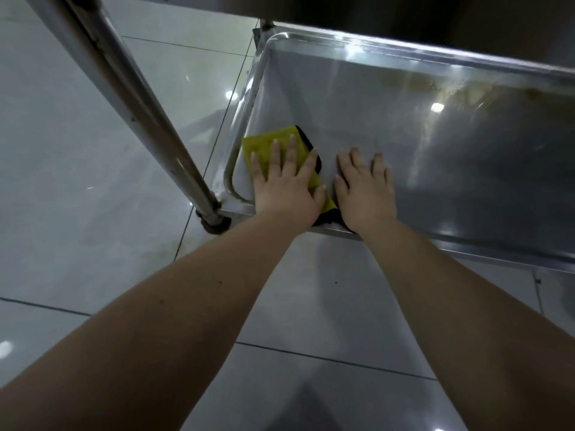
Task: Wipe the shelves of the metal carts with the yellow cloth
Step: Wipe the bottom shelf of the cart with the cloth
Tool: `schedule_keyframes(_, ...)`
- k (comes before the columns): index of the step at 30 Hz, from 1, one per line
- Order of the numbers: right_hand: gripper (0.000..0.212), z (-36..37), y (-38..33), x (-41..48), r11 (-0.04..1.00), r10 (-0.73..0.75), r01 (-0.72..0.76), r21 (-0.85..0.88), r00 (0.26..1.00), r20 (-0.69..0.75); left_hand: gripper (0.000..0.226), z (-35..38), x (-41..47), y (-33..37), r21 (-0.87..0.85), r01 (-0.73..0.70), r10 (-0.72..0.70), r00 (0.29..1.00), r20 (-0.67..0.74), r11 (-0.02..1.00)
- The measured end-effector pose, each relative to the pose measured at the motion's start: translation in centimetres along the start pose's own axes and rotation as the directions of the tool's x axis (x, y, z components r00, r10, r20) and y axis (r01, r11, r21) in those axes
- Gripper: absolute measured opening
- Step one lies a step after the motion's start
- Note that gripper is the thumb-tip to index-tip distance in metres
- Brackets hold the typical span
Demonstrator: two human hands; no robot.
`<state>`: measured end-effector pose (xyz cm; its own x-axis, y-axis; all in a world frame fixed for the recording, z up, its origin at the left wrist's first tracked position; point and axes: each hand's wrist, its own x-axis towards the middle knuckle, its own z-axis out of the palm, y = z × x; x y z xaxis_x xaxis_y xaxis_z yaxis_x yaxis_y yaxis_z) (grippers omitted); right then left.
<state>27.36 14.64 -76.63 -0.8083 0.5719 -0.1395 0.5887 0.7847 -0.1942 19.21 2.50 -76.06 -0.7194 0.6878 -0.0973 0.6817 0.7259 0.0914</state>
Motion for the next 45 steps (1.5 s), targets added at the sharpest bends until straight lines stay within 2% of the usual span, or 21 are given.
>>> schedule_keyframes(4,0.053,0.3,0.1,0.8,0.999,-0.016,0.015,-0.035,1.000,-0.013,0.065,-0.5,1.4,-4.2,-0.012,0.057,-0.057,0.998,-0.002,0.998)
schedule_keyframes(7,0.057,-0.5,1.7,1.8,0.991,-0.029,0.023,-0.134,0.999,-0.045,0.060,-1.0,2.2,-6.1,0.030,0.074,-0.075,0.997,0.014,0.997)
schedule_keyframes(11,0.064,-1.1,4.0,3.1,0.984,0.118,-0.118,-0.136,0.993,-0.009,0.058,-0.7,1.9,-5.6,0.042,0.030,-0.029,0.999,-0.027,0.999)
schedule_keyframes(13,0.065,-0.6,4.0,3.0,0.980,0.124,-0.124,-0.159,0.992,-0.008,0.060,-0.5,2.4,-5.7,0.063,0.006,-0.003,0.999,-0.040,0.998)
schedule_keyframes(18,0.066,-0.2,3.9,3.1,0.977,0.114,-0.117,-0.178,0.993,-0.026,0.062,0.0,7.5,-0.8,0.076,-0.090,0.095,0.994,-0.055,0.993)
schedule_keyframes(22,0.059,0.3,4.5,3.1,0.980,0.113,-0.120,-0.156,0.992,-0.056,0.061,0.3,10.9,4.6,0.111,-0.290,0.293,0.956,-0.015,0.951)
schedule_keyframes(26,0.058,0.3,4.8,3.4,0.986,0.118,-0.126,-0.109,0.990,-0.074,0.063,-0.2,12.6,1.9,0.033,-0.433,0.434,0.900,-0.049,0.901)
schedule_keyframes(28,0.059,0.3,4.7,3.4,0.986,0.110,-0.119,-0.115,0.991,-0.077,0.060,-0.6,13.6,-1.1,-0.017,-0.361,0.359,0.930,-0.079,0.932)
schedule_keyframes(30,0.059,0.3,4.7,3.2,0.985,0.116,-0.126,-0.116,0.990,-0.085,0.060,-1.1,14.5,-4.5,-0.042,-0.172,0.168,0.982,-0.091,0.984)
schedule_keyframes(32,0.059,0.4,4.6,3.1,0.985,0.116,-0.127,-0.117,0.989,-0.092,0.062,-1.3,14.7,-7.0,-0.021,-0.047,0.045,0.994,-0.099,0.999)
schedule_keyframes(34,0.060,0.5,4.3,3.1,0.985,0.113,-0.123,-0.122,0.990,-0.089,0.064,-1.2,14.8,-7.6,0.011,-0.014,0.015,0.995,-0.096,1.000)
schedule_keyframes(37,0.059,0.6,4.3,3.2,0.984,0.105,-0.114,-0.139,0.992,-0.070,0.064,-1.3,16.1,-5.0,0.000,0.010,-0.010,0.997,-0.076,1.000)
schedule_keyframes(39,0.059,0.6,4.4,3.2,0.984,0.094,-0.104,-0.145,0.993,-0.076,0.064,-1.2,17.3,-1.6,0.010,-0.053,0.054,0.998,-0.039,0.999)
schedule_keyframes(43,0.064,0.4,4.4,3.2,0.984,0.127,-0.135,-0.115,0.989,-0.078,0.060,-0.3,16.7,5.0,0.026,-0.337,0.338,0.941,-0.004,0.941)
schedule_keyframes(45,0.069,0.2,4.4,3.3,0.981,0.161,-0.168,-0.093,0.984,-0.080,0.060,-0.2,16.2,5.0,0.009,-0.379,0.379,0.925,-0.004,0.925)
